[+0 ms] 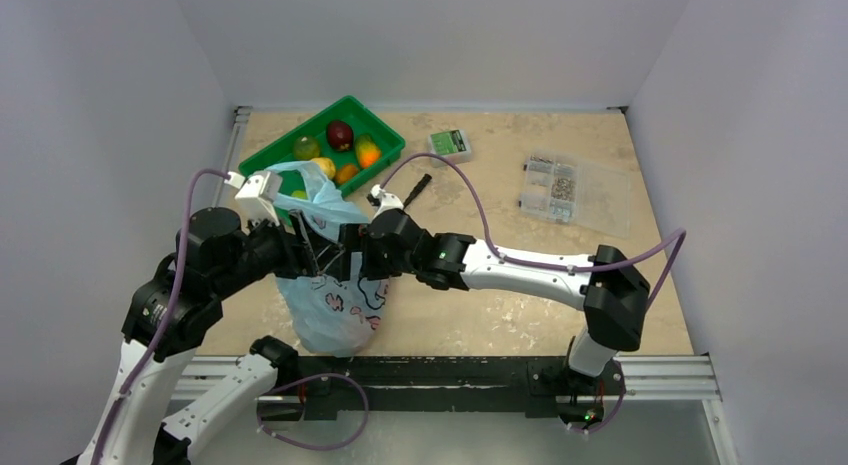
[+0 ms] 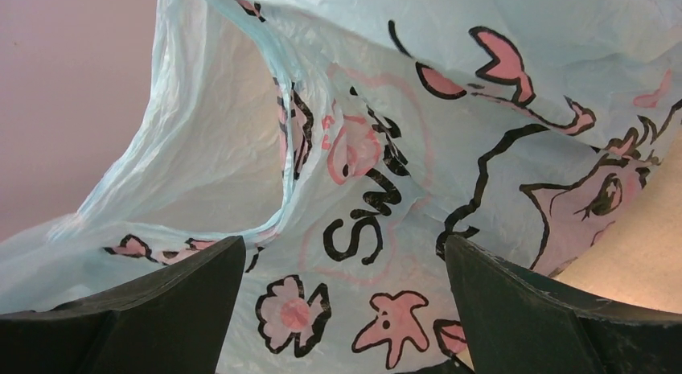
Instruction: Take the fake fruits out of the plastic bag
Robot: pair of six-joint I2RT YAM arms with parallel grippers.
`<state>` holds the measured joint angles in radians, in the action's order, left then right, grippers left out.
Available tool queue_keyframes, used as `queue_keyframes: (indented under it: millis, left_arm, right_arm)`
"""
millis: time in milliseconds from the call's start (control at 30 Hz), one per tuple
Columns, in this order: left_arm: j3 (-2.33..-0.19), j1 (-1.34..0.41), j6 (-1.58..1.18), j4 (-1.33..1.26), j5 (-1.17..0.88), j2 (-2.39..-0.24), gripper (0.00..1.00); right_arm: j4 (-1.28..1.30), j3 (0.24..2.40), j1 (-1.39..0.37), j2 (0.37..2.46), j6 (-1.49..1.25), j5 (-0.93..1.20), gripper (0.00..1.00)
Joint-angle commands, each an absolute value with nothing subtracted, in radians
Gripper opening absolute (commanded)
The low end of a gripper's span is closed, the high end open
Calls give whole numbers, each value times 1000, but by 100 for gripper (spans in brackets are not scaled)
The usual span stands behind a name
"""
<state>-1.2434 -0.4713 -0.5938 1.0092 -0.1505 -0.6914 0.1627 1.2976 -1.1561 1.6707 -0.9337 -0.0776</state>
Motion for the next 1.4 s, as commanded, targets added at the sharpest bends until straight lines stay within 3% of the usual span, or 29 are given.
queue_keyframes:
  millis: [0, 367, 533, 600, 700, 767, 833, 900, 1033, 1167, 1367]
  left_arm:
    - [-1223, -463, -626, 960, -206, -675, 62]
    - [-1261, -463, -629, 956, -229, -679, 62]
    - [-1274, -463, -633, 949, -233, -700, 62]
    - [-1267, -464, -637, 942, -230, -702, 63]
    - [-1266, -464, -635, 944, -228, -717, 66]
    - [-1276, -463, -632, 955, -235, -727, 69]
    - [-1292, -464, -623, 974, -223, -727, 74]
    - [-1333, -463, -600, 1043, -186, -721, 78]
    - [-1484, -463, -517, 1260, -66, -738, 88]
    - [-1684, -464, -456, 1500, 118, -773, 90]
    - [-1598, -464, -558, 1600, 340, -647, 85]
  right_arm:
    - [68, 1356, -1155, 1678, -977, -142, 94]
    - [73, 1389, -1156, 1669, -979, -143, 98]
    - [61, 1389, -1162, 1725, -991, -142, 92]
    - [53, 1387, -1164, 1738, -982, -156, 86]
    - [52, 1391, -1164, 1754, -962, -175, 69]
    - [42, 1388, -1165, 1754, -942, -176, 48]
    - [26, 1373, -1164, 1736, -920, -154, 19]
    - [-30, 1334, -1164, 1691, -882, -124, 0]
    - [-115, 1265, -1153, 1614, -794, -39, 0]
    - [-194, 1198, -1111, 1573, -794, 89, 0]
    - [-357, 1093, -1044, 1561, -854, 248, 0]
